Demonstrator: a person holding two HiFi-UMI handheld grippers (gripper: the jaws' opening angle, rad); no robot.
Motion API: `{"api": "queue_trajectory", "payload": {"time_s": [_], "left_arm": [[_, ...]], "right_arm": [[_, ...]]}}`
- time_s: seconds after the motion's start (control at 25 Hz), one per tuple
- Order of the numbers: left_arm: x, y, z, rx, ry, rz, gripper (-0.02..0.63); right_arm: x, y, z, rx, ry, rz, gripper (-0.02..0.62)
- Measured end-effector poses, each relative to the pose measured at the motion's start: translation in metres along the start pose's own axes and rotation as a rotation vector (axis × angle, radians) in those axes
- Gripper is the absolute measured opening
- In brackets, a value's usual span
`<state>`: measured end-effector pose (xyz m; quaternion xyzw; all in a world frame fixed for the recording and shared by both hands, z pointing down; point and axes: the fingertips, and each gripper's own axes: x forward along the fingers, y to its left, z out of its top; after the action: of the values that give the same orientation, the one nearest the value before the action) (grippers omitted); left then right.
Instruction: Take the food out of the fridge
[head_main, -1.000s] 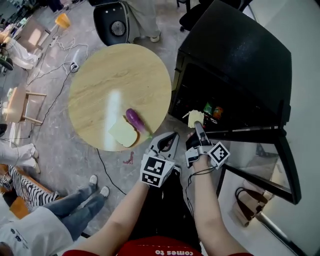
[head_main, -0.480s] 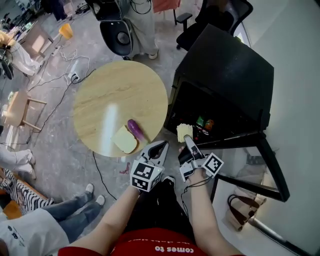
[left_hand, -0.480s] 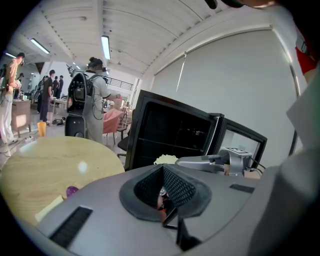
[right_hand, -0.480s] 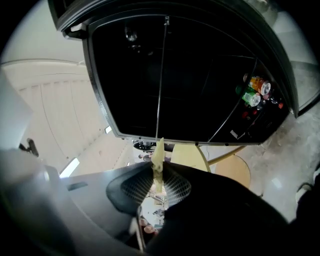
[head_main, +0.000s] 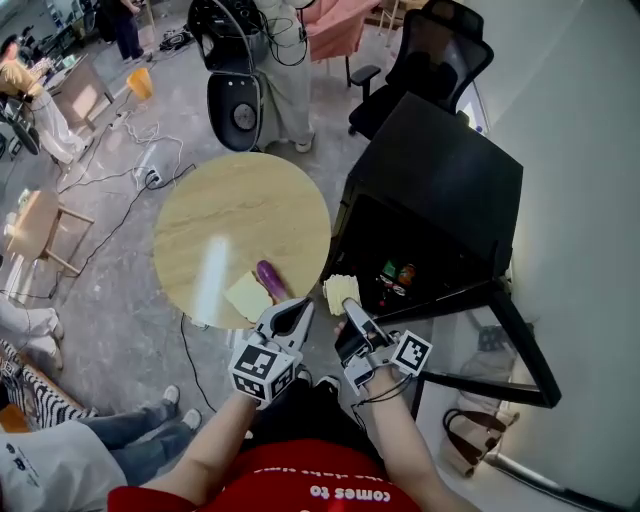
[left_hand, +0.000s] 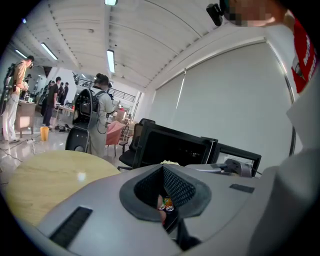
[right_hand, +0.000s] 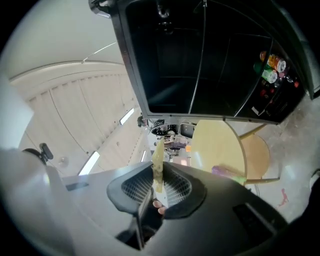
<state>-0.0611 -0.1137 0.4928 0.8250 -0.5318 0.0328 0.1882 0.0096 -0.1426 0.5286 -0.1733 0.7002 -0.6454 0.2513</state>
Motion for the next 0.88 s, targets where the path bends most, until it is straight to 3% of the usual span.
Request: {"api": "queue_trajectory", "payload": {"time_s": [0.2, 0.44, 0.88], "left_arm": [[-0.012, -0.008, 0.019, 0.019, -0.049, -0.003, 0.008], [-0.015, -0.024, 0.022, 0.110, -0.049, -0.014, 0.008], [-0.018, -0.027, 0.037, 0.126, -0.080, -0.009, 0.008]], "right_arm": [[0.000, 0.028, -0.002, 0.002, 0.023, 0.059, 0.057], [-0.003, 0.046, -0.006, -0.037, 0.067, 0.089, 0.057], [0.000, 0.062, -0.007, -0.071, 0.078, 0.111, 0.057]]}}
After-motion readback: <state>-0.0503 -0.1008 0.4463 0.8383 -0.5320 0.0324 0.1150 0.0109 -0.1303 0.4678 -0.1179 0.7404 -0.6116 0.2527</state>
